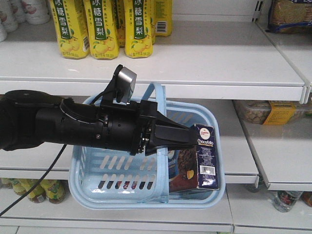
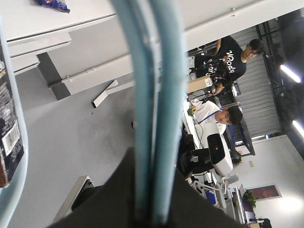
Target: Left arm holds basket, right arm returns cookies
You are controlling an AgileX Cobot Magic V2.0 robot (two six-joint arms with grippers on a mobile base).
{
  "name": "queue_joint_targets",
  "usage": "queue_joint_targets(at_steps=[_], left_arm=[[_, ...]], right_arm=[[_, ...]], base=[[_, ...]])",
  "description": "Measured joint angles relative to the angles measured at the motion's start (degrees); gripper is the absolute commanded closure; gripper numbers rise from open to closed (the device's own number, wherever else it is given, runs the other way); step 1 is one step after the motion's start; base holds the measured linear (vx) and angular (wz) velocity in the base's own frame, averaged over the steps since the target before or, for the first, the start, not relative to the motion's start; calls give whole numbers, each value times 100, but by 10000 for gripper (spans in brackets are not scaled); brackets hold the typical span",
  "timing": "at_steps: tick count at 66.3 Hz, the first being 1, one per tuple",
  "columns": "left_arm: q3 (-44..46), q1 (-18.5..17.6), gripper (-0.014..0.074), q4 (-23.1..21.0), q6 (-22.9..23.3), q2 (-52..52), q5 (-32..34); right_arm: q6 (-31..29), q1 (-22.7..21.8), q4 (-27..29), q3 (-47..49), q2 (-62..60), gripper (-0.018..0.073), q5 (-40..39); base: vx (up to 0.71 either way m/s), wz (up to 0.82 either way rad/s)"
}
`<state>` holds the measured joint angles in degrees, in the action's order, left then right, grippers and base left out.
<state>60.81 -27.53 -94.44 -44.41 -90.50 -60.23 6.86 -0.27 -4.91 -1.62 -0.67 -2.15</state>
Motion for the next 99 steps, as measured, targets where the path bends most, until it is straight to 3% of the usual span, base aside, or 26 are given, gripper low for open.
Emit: queue_joint_targets(at_steps=[99], left_arm=[[-59,-46,599,86,174,0,-263]], right_arm=[[0,0,0,0,0,570,0]], base=[[3,-1]])
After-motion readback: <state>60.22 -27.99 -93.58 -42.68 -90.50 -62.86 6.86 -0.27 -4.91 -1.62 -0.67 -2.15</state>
